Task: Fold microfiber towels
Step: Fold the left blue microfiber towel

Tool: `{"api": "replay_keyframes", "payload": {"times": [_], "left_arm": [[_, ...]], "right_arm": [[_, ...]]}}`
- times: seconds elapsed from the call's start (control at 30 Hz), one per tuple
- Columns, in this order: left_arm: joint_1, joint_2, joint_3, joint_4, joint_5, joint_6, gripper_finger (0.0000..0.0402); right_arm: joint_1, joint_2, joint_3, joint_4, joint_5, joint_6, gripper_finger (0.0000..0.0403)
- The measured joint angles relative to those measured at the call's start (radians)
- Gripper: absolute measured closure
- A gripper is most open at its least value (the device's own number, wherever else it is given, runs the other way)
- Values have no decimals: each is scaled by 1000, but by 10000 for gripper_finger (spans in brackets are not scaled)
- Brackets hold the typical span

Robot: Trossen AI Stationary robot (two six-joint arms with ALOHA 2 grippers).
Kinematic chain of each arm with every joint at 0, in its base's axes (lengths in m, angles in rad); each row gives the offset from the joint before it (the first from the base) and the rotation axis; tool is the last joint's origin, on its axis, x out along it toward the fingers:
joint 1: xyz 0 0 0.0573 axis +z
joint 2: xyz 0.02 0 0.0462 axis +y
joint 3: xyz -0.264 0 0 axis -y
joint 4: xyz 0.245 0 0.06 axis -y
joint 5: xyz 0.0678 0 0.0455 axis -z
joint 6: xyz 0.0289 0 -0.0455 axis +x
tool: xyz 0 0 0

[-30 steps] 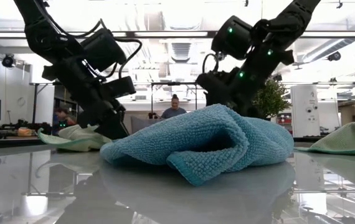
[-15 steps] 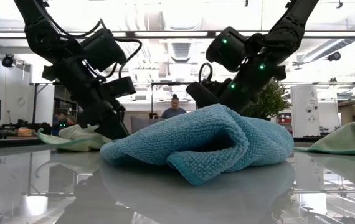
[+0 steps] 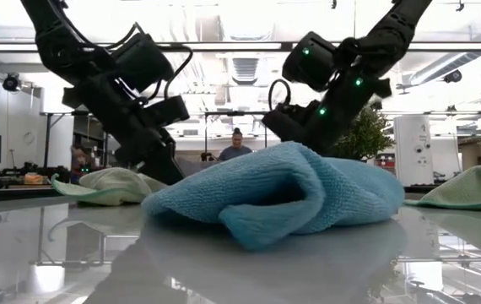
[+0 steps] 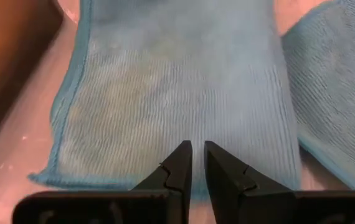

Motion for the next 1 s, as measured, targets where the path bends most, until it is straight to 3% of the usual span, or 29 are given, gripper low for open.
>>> {"api": "replay_keyframes", "payload": {"times": [0.43, 0.77, 1.0], "left_arm": [[1, 22, 1, 162, 0, 2, 373], [1, 124, 2, 236, 0, 3, 373], [1, 183, 8, 259, -7, 3, 373]], "right_arm": [[-66, -86, 171, -505, 1, -171, 390], [-64, -69, 286, -559, 1, -167, 390], [-55, 29, 355, -560, -9, -133, 390]]}}
